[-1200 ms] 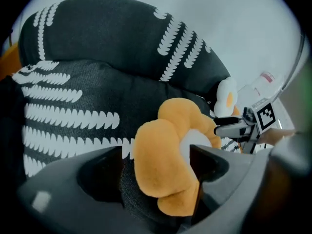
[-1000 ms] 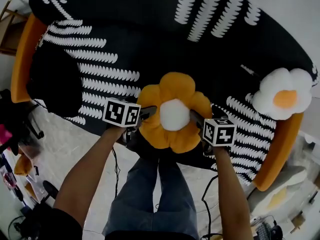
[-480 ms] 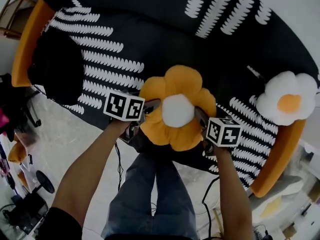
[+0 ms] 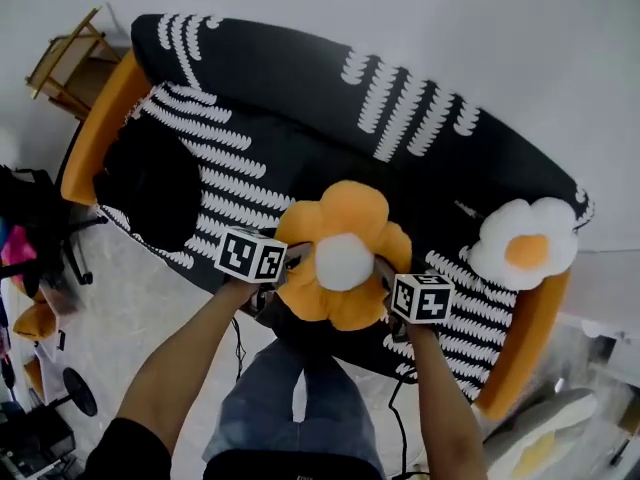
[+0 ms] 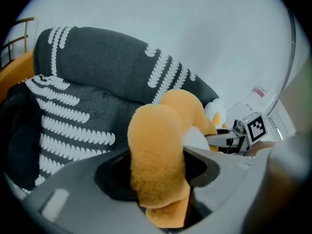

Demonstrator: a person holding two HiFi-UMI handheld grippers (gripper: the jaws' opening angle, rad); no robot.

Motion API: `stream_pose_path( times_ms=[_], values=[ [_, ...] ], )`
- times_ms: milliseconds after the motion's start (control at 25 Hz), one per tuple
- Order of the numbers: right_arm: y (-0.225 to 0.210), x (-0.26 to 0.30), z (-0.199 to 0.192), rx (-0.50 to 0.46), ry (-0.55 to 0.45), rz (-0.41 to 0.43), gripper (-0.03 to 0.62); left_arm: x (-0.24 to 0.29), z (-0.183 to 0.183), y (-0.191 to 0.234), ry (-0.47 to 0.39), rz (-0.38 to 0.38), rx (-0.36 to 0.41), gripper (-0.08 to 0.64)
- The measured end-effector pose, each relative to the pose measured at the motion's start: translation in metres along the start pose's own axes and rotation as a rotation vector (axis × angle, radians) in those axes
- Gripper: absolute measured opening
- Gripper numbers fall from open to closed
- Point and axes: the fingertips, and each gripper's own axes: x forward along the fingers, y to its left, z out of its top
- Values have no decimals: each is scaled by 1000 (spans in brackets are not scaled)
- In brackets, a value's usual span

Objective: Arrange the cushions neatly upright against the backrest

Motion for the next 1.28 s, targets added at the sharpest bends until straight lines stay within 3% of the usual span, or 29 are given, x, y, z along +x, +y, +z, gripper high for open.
stream_pose_path(
  times_ms=[800,1040,1280],
  values=[
    [113,-147,214,-278,-327,58,262,-217,156,-60,-377,126,136,267],
    [152,-162,255,-366,-384,100,262,-264,177,-52,-461,175,137,268],
    [202,-150,273,-434,-390,154,262,-308,176,-21,-505,237,122,268]
  ],
)
